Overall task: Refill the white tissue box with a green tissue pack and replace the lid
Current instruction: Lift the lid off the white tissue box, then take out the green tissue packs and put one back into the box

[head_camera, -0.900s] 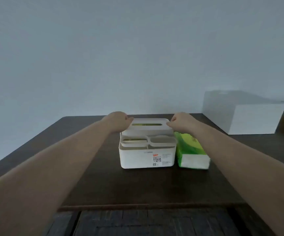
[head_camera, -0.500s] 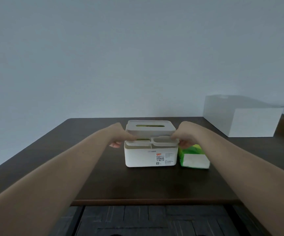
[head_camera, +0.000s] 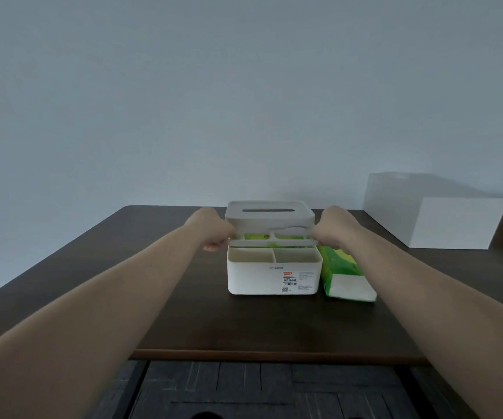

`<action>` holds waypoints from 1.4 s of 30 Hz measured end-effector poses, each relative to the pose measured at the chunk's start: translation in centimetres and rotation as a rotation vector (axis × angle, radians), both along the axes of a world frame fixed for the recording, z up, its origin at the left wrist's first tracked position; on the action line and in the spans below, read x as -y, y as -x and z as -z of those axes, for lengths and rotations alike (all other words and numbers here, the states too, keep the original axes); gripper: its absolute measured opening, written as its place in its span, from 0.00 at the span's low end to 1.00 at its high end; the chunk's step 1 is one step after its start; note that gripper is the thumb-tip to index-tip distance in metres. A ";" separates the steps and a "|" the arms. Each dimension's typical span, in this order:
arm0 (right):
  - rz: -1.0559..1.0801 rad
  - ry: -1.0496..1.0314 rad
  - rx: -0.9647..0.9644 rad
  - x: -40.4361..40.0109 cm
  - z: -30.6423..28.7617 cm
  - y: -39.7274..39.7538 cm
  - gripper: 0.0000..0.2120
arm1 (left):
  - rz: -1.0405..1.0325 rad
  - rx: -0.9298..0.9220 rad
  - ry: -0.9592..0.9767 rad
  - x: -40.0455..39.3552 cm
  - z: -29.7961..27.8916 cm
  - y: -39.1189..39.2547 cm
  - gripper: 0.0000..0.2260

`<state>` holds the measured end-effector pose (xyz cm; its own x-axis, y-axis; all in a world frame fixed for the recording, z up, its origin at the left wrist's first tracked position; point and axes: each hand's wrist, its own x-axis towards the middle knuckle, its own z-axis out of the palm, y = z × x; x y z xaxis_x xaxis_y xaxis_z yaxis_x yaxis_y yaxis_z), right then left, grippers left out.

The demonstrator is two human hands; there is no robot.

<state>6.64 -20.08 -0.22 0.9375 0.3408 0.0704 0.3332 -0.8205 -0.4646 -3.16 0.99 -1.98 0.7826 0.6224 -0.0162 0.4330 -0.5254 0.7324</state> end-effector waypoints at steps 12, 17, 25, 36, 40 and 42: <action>-0.119 -0.062 0.114 -8.9 -1.9 2.8 0.13 | -0.231 0.155 -0.159 -8.1 -0.9 4.9 0.10; -0.195 0.014 0.074 -14.4 -0.7 4.2 0.15 | -0.274 0.046 -0.174 -12.2 1.0 7.3 0.10; -0.335 0.351 0.119 -20.8 2.0 6.0 0.13 | -0.309 -0.111 -0.176 -16.6 4.6 9.2 0.08; -0.306 0.491 0.023 -23.3 5.1 5.3 0.11 | -0.290 -0.201 -0.240 -18.2 7.7 8.7 0.14; -0.294 0.514 -0.062 -23.5 6.0 5.0 0.12 | -0.283 -0.244 -0.268 -18.3 8.7 8.5 0.14; -0.296 0.515 -0.077 -23.5 5.9 5.2 0.12 | -0.277 -0.263 -0.262 -18.1 8.8 8.7 0.14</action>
<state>1.48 3.42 -6.12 0.7935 0.5605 -0.2372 0.5631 -0.8240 -0.0635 -11.83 19.08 -10.79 0.5765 0.8171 -0.0061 0.7364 -0.5163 0.4371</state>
